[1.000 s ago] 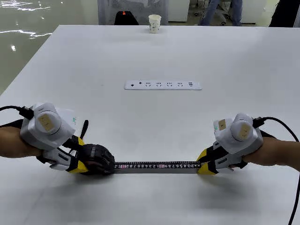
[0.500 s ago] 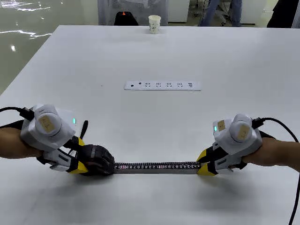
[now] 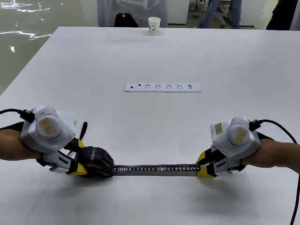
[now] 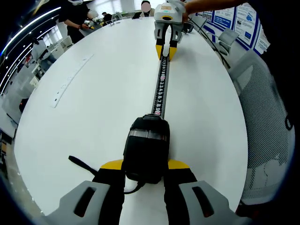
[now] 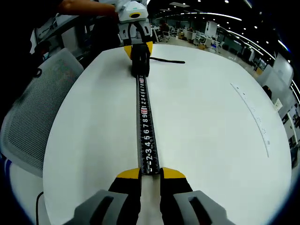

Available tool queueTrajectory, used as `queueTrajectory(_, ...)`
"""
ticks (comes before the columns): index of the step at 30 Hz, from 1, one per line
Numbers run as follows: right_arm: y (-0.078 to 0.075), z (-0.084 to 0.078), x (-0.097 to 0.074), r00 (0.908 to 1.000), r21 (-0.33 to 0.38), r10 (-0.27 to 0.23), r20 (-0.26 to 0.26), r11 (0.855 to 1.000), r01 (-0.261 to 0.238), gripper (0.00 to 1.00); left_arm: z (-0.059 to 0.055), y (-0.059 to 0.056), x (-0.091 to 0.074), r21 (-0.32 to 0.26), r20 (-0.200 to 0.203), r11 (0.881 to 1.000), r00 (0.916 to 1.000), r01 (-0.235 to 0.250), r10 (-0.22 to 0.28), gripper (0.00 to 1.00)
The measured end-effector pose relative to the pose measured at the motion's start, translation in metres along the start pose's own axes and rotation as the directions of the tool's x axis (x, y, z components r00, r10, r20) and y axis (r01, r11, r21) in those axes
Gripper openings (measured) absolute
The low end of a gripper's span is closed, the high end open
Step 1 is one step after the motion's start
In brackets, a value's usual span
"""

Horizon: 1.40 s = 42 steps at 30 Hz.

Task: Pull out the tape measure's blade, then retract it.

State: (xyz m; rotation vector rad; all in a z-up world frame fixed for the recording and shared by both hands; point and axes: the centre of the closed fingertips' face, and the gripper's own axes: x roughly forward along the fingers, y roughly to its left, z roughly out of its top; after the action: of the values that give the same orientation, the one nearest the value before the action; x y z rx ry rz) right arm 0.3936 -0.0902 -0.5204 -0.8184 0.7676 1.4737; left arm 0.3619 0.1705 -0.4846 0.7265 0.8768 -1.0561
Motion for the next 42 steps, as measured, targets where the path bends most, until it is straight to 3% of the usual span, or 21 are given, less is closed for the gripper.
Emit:
queueTrajectory(12, 0.001, 0.0, 0.0, 0.9998, 0.001, -0.02, 0.002, 1.0, 0.02, 0.13, -0.001, 0.0, 0.001, 0.002, -0.003, 1.0, 1.0, -0.003, 0.003, 0.27)
queueTrajectory(24, 0.002, 0.001, -0.001, 0.9994, 0.02, -0.031, 0.018, 0.999, 0.031, 0.2, -0.005, 0.0, 0.0, -0.012, -0.012, 1.0, 0.9998, -0.015, 0.014, 0.29)
queueTrajectory(32, 0.002, 0.004, -0.012, 0.9973, 0.039, -0.06, 0.042, 0.998, 0.058, 0.27, -0.004, -0.003, -0.006, -0.035, 0.003, 0.999, 0.9996, -0.027, 0.027, 0.37)
queueTrajectory(42, 0.007, 0.004, -0.024, 0.9952, 0.065, -0.082, 0.054, 0.995, 0.078, 0.38, 0.002, -0.005, -0.019, -0.118, 0.058, 0.992, 0.9972, -0.04, 0.047, 0.48)
